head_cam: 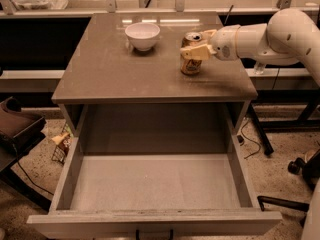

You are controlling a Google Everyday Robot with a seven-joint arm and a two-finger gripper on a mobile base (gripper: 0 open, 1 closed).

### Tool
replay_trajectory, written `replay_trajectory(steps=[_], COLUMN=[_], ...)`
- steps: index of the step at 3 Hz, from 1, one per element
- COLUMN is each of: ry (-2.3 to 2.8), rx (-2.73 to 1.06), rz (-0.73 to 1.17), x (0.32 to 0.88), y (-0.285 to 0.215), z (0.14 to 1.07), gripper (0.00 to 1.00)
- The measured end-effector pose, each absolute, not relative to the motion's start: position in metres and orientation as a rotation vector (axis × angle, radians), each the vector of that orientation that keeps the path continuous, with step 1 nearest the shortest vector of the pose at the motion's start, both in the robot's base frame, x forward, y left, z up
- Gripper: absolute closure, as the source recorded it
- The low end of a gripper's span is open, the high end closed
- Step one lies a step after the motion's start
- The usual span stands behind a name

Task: Pick orange can from top drawer and place on counter

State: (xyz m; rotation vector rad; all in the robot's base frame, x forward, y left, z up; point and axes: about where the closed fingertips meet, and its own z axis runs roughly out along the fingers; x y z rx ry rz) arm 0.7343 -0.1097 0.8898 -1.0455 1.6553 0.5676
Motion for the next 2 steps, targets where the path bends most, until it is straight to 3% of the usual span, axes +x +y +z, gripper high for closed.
replay_trajectory(steps=[1,2], ry=[1.654,1.654], rx=[-1.049,-1.051], rz=[0.572,0.575], x=[0.7346,0.7347], y=[-0.1066,-0.1048], z=[0.8888,0.8882], gripper=[0.05,0.0])
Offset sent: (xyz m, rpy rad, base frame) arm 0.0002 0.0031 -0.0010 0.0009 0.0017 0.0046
